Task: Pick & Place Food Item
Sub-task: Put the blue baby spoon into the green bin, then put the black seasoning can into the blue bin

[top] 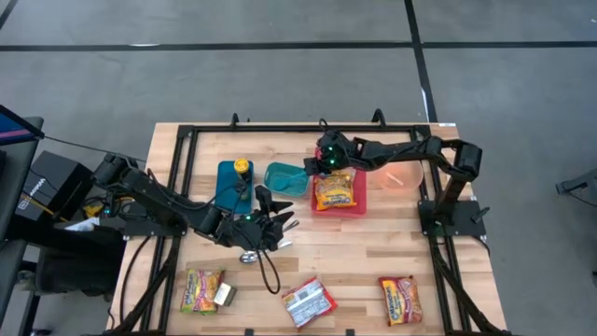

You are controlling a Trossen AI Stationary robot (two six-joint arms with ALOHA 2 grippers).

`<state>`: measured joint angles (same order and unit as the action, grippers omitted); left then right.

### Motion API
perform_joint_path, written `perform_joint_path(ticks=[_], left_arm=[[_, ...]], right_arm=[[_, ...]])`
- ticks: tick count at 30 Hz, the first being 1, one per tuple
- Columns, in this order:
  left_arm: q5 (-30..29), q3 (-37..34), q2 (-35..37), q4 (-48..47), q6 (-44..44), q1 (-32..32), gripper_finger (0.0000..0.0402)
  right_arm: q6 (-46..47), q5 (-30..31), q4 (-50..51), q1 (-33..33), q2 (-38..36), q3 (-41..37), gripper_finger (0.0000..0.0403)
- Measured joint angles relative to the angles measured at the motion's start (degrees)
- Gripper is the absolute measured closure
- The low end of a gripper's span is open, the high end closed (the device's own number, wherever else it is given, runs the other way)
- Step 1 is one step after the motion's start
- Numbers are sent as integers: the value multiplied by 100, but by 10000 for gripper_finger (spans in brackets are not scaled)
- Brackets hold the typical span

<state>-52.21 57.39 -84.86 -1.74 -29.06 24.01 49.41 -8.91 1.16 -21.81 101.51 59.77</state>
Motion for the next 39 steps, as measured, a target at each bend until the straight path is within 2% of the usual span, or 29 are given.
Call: perform_joint_path(ticks=[7, 22, 34, 39], left_arm=[[0, 2, 0, 0, 0, -2, 275], [0, 0, 0, -1, -1, -2, 275], [10, 1, 0, -71, -1, -2, 275], [402, 0, 4, -525, 216, 36, 275]], right_arm=[[-88, -44, 200, -135, -32, -4, 300], [-360, -44, 664, -163, -737, -4, 301], [-1705, 2, 696, 46, -1019, -4, 301], [-2094, 4, 1197, 149, -1019, -4, 301]])
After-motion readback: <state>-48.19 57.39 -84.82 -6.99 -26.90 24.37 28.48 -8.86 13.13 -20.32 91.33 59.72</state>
